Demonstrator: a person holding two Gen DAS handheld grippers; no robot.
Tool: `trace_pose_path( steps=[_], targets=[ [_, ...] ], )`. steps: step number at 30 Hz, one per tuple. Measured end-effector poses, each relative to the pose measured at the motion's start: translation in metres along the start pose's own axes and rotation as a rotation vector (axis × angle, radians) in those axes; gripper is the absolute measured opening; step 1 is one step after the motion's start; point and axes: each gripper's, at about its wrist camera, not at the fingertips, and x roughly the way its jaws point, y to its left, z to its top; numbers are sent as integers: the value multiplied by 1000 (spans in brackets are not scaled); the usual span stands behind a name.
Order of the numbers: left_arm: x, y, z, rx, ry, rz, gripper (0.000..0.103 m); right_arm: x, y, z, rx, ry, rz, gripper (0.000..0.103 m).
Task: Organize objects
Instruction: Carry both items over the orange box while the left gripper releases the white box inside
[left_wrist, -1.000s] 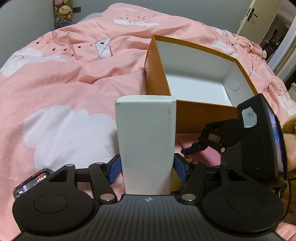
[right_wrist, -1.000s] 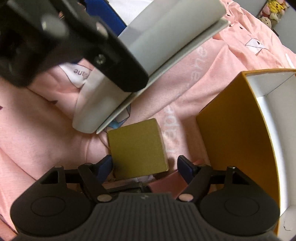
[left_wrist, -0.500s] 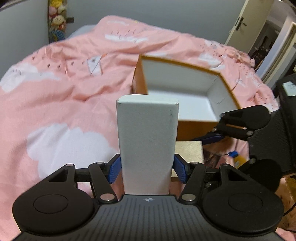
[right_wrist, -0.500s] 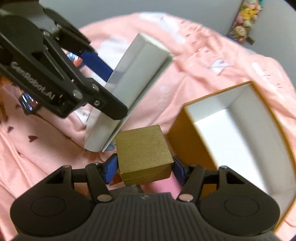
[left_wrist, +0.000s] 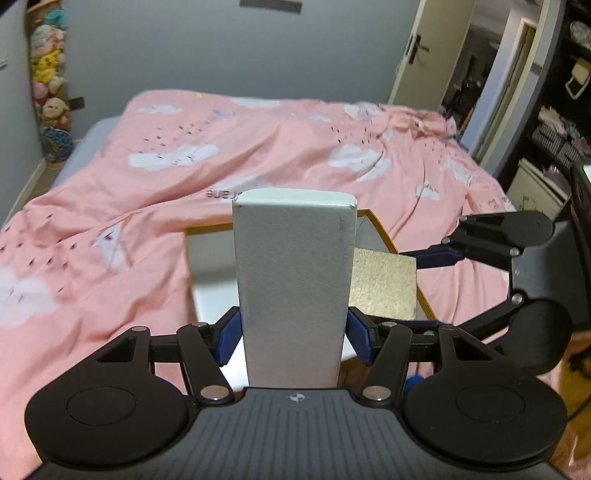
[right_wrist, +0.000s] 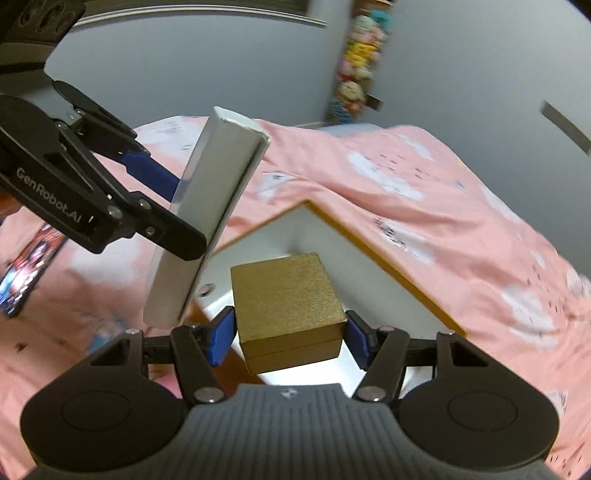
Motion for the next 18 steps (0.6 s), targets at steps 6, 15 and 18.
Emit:
trace_pose_path(
  steps=[6, 15, 18],
  targets=[
    [94, 6, 28, -14, 180, 56, 69, 47, -49, -17, 120, 55, -16, 64],
    [187, 22, 6, -20, 426, 119, 69, 113, -78, -44, 210, 141, 69, 64],
    [201, 22, 2, 5, 463, 148, 69, 129, -81, -49, 229, 157, 99, 64]
  ],
)
